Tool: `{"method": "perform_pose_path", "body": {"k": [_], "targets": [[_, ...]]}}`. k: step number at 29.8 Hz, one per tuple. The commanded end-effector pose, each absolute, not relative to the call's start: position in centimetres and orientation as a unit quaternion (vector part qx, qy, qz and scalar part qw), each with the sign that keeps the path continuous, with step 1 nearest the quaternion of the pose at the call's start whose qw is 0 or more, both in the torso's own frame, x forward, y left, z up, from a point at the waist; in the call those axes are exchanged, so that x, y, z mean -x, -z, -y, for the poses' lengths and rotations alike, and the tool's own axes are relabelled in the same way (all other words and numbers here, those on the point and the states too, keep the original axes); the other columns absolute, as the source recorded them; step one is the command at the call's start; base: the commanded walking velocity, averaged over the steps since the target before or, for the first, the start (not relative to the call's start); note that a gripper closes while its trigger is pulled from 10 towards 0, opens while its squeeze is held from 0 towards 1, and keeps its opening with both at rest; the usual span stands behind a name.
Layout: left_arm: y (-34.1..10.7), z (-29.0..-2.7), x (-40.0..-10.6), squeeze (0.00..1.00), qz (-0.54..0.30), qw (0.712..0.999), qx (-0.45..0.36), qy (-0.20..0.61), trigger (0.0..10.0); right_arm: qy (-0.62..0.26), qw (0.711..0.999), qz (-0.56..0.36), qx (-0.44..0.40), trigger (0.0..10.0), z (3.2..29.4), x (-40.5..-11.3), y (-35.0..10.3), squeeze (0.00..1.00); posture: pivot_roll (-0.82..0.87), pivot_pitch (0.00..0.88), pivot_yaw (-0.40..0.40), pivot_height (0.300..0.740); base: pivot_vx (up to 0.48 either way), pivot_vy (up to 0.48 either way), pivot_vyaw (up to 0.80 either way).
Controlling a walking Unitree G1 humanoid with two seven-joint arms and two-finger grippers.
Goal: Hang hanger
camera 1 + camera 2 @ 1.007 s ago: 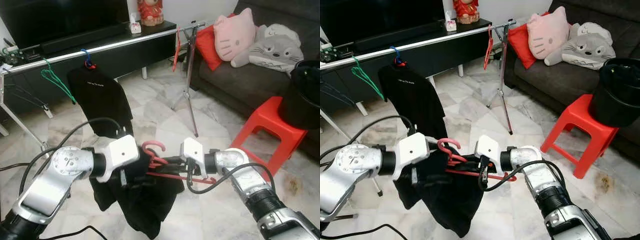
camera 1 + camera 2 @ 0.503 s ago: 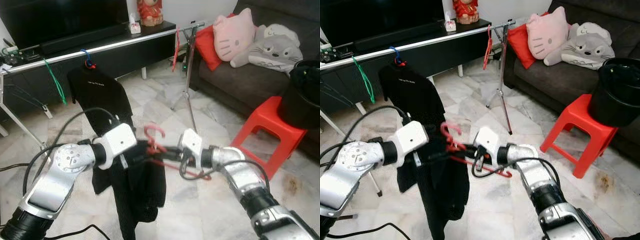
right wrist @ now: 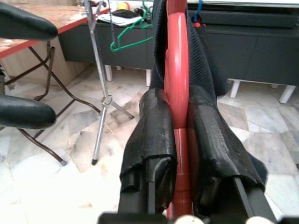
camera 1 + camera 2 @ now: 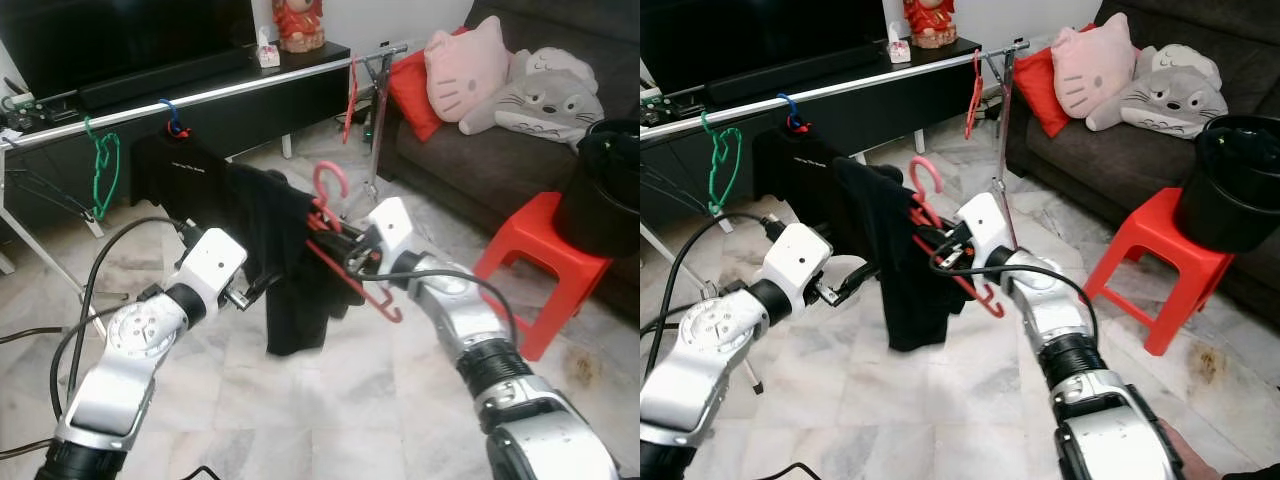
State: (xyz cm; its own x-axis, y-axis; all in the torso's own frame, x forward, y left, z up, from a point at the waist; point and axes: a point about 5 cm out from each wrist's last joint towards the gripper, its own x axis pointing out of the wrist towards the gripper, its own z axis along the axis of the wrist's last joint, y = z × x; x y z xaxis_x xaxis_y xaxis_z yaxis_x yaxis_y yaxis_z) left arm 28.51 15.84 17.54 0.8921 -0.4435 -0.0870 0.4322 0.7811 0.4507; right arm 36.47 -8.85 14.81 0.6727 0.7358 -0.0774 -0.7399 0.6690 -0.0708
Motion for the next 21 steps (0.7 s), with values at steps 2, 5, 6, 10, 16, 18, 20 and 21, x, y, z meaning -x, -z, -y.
{"method": "perform_pose_path", "body": {"k": [2, 5, 6, 10, 16, 18, 20, 21], "targets": [[-16.8, -17.0, -28.6, 0.0, 0.006, 0.958, -0.231, 0.169, 10.0, -0.422, 0.906, 0.024, 0.036, 0.0, 7.2, -36.8, -17.2, 0.0, -0.05, 0.0, 0.006, 0.74, 0.0, 0.0, 0.0], [-15.3, -18.1, -28.5, 0.0, -0.006, 0.975, -0.21, 0.077, 10.0, -0.45, 0.892, 0.035, 0.02, 0.0, 5.5, -36.3, -18.0, 0.0, -0.05, 0.0, 0.004, 0.74, 0.0, 0.0, 0.0], [-15.0, -18.2, -28.4, 0.0, -0.008, 0.977, -0.204, 0.061, 10.0, -0.455, 0.89, 0.037, 0.016, 0.0, 5.3, -36.3, -18.2, 0.0, -0.05, 0.0, 0.003, 0.74, 0.0, 0.0, 0.0], [-14.3, -18.4, -28.3, 0.0, -0.02, 0.981, -0.192, 0.033, 10.0, -0.477, 0.878, 0.04, 0.011, 0.0, 4.8, -36.0, -18.6, 0.0, -0.05, 0.0, -0.002, 0.74, 0.0, 0.0, 0.0], [-13.5, -18.3, -28.5, 0.0, -0.025, 0.984, -0.177, -0.003, 10.0, -0.518, 0.854, 0.045, 0.009, 0.0, 3.8, -35.3, -19.2, 0.0, -0.05, 0.0, -0.013, 0.74, 0.0, 0.0, 0.0], [-13.3, -18.2, -28.5, 0.0, -0.024, 0.984, -0.176, -0.006, 10.0, -0.531, 0.846, 0.044, 0.01, 0.0, 3.7, -35.0, -19.2, 0.0, -0.05, 0.0, -0.015, 0.74, 0.0, 0.0, 0.0], [-13.3, -18.3, -28.5, 0.0, -0.023, 0.984, -0.175, -0.013, 10.0, -0.542, 0.839, 0.045, 0.011, 0.0, 3.6, -34.8, -19.2, 0.0, -0.05, 0.0, -0.016, 0.74, 0.0, 0.0, 0.0], [-13.3, -18.4, -28.5, 0.0, -0.022, 0.984, -0.175, -0.02, 10.0, -0.546, 0.836, 0.045, 0.012, 0.0, 3.6, -34.6, -19.2, 0.0, -0.05, 0.0, -0.016, 0.74, 0.0, 0.0, 0.0]]}}
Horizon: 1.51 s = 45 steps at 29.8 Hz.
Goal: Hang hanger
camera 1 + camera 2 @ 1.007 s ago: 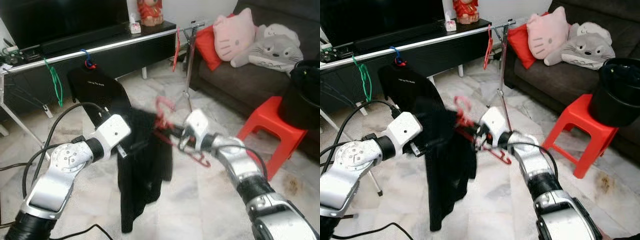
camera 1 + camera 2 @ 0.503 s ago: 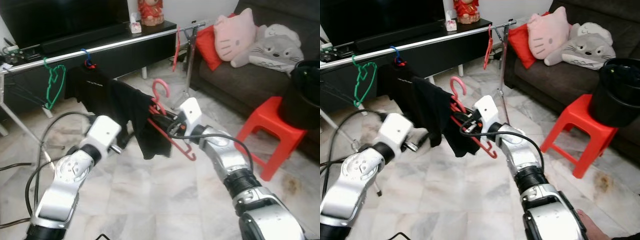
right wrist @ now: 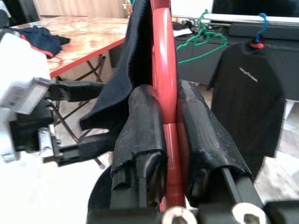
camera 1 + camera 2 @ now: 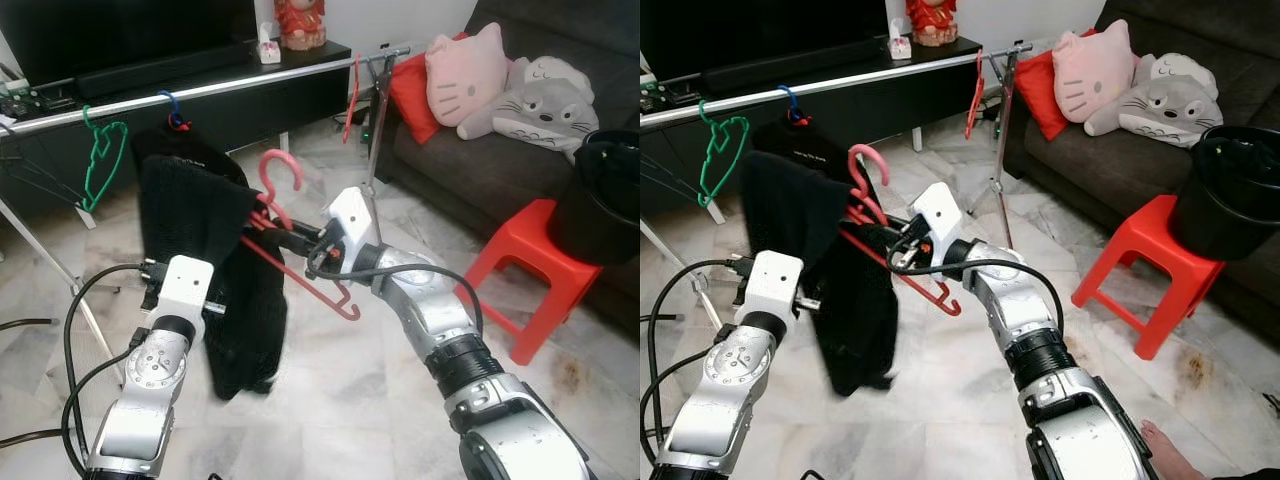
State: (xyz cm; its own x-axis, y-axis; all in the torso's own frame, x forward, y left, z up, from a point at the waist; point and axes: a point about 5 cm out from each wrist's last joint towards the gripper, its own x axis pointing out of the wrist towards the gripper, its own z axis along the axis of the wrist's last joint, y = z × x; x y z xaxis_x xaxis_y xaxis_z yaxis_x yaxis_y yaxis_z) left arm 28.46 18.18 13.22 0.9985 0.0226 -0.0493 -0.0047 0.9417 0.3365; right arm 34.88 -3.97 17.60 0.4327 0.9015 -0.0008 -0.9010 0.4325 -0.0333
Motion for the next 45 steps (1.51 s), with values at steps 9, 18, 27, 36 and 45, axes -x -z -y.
{"method": "perform_pose_path", "body": {"k": [9, 18, 27, 36, 45], "targets": [[-14.7, -19.6, -29.1, 0.0, 0.021, 0.974, -0.193, -0.117, 10.0, -0.555, 0.831, 0.038, 0.014, 0.0, 3.8, -34.2, -19.1, 0.0, -0.05, 0.0, -0.017, 0.74, 0.0, 0.0, 0.0], [-15.0, -19.4, -29.1, 0.0, 0.033, 0.974, -0.187, -0.12, 8.1, -0.558, 0.829, 0.036, 0.013, 0.0, 3.8, -34.0, -19.0, 0.0, -0.05, 0.0, -0.017, 0.74, 0.0, 0.0, 0.0], [-14.7, -18.6, -29.2, 0.0, 0.043, 0.976, -0.185, -0.104, 0.0, -0.559, 0.829, 0.034, 0.015, 0.0, 4.0, -33.8, -18.9, 0.0, -0.06, 0.0, -0.016, 0.74, 0.0, 0.0, 0.0], [-14.7, -18.2, -29.2, 0.0, 0.05, 0.978, -0.183, -0.088, 0.0, -0.556, 0.831, 0.03, 0.016, 0.0, 4.0, -33.9, -18.8, 0.0, -0.06, 0.0, -0.024, 0.74, 0.0, 0.0, 0.0], [-14.3, -17.8, -29.1, 0.0, 0.043, 0.979, -0.186, -0.07, 0.0, -0.548, 0.836, 0.022, 0.017, 0.0, 4.2, -34.0, -18.5, 0.0, -0.06, 0.0, -0.026, 0.74, 0.0, 0.0, 0.0]]}}
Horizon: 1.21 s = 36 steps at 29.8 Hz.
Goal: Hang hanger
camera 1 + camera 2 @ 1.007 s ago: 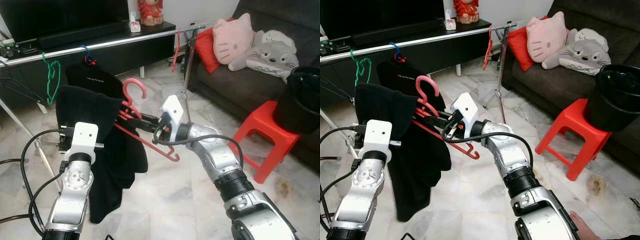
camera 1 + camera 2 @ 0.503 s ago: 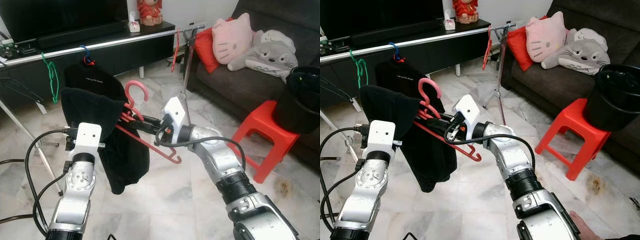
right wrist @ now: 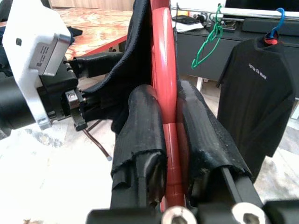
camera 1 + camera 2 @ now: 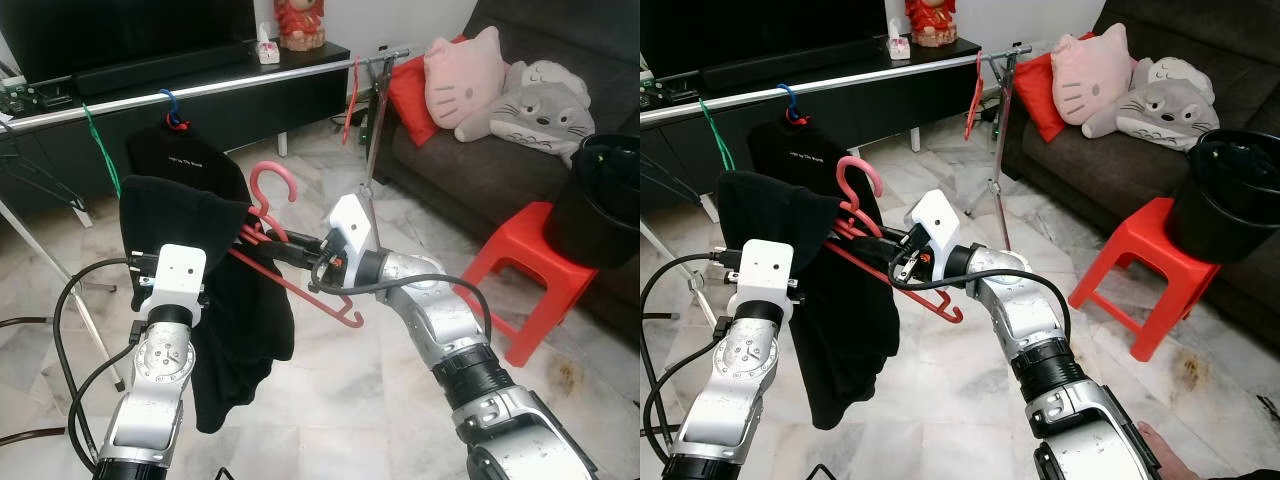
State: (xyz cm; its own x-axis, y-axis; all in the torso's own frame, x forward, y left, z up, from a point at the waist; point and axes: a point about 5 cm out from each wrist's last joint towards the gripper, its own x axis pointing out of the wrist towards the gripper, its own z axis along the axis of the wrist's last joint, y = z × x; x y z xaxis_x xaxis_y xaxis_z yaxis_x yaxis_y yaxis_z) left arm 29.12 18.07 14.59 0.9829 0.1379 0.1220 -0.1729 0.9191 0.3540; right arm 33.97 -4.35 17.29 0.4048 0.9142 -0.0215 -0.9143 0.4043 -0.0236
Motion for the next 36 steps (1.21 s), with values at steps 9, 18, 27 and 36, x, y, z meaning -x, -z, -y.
{"method": "perform_pose_path", "body": {"k": [9, 18, 27, 36], "targets": [[-14.3, -17.8, -29.1, 0.0, 0.043, 0.979, -0.186, -0.067, 0.0, -0.542, 0.84, 0.013, 0.023, 0.0, 4.4, -34.0, -18.0, 0.0, -0.06, 0.0, -0.025, 0.74, 0.0, 0.0, 0.0], [-14.5, -17.8, -29.1, 0.0, 0.046, 0.981, -0.177, -0.064, 0.0, -0.543, 0.839, 0.001, 0.034, 0.0, 4.6, -33.8, -17.2, 0.0, -0.06, 0.0, -0.023, 0.74, 0.0, 0.0, 0.0], [-15.1, -18.2, -29.2, 0.0, 0.056, 0.983, -0.154, -0.082, 0.0, -0.556, 0.827, -0.036, 0.071, 0.0, 6.1, -33.1, -15.3, 0.0, -0.06, 0.0, -0.026, 0.74, 0.0, 0.0, 0.0], [-15.5, -18.8, -29.2, 0.0, 0.063, 0.981, -0.145, -0.11, 0.0, -0.573, 0.8, -0.123, 0.13, 0.0, 9.6, -31.6, -11.3, 0.0, -0.07, 0.0, -0.028, 0.74, 0.0, 0.0, 0.0]]}}
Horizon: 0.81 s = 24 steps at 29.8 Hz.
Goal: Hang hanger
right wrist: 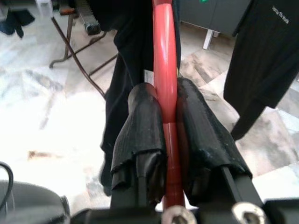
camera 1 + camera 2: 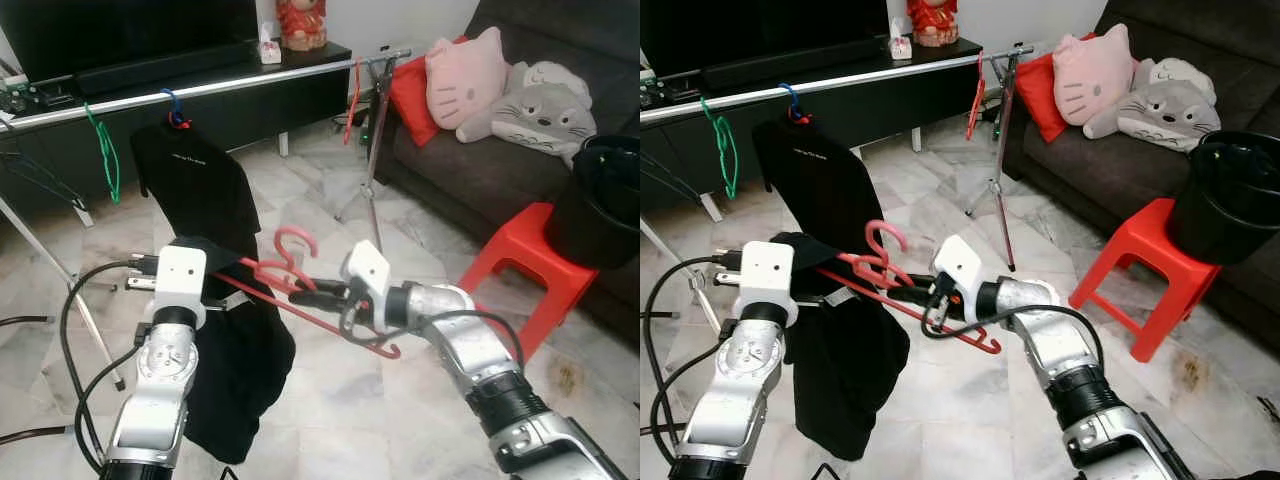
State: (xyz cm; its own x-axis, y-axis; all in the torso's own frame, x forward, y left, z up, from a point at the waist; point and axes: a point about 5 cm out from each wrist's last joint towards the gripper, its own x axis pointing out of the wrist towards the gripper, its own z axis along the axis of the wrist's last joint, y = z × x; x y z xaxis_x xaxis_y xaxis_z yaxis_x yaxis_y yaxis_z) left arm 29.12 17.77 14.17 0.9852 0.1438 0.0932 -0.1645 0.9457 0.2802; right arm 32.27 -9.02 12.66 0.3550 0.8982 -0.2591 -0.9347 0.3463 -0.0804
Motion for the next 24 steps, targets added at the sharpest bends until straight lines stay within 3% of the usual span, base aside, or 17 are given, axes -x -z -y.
{"method": "perform_pose_path", "body": {"k": [1, 13, 18, 24], "targets": [[-15.4, -19.0, -29.2, 0.0, 0.059, 0.981, -0.144, -0.116, 0.0, -0.585, 0.785, -0.145, 0.144, 0.0, 10.4, -30.9, -10.2, 0.0, -0.07, 0.0, -0.026, 0.74, 0.0, 0.0, 0.0], [-14.0, -20.3, -29.4, 0.0, 0.016, 0.978, -0.161, -0.132, 0.0, -0.65, 0.699, -0.24, 0.176, 0.0, 13.4, -27.1, -6.9, 0.0, -0.08, 0.0, -0.019, 0.74, 0.0, 0.0, 0.0], [-13.9, -21.1, -29.4, 0.0, 0.009, 0.974, -0.174, -0.149, 0.0, -0.621, 0.713, -0.253, 0.204, 0.0, 14.3, -27.4, -6.3, 0.0, -0.08, 0.0, -0.016, 0.74, 0.0, 0.0, 0.0], [-10.1, -23.6, -28.3, 0.0, -0.088, 0.951, -0.258, -0.147, 0.0, -0.596, 0.736, -0.235, 0.218, 0.0, 15.1, -28.1, -7.4, 0.0, -0.09, 0.0, -0.012, 0.74, 0.0, 0.0, 0.0]]}}
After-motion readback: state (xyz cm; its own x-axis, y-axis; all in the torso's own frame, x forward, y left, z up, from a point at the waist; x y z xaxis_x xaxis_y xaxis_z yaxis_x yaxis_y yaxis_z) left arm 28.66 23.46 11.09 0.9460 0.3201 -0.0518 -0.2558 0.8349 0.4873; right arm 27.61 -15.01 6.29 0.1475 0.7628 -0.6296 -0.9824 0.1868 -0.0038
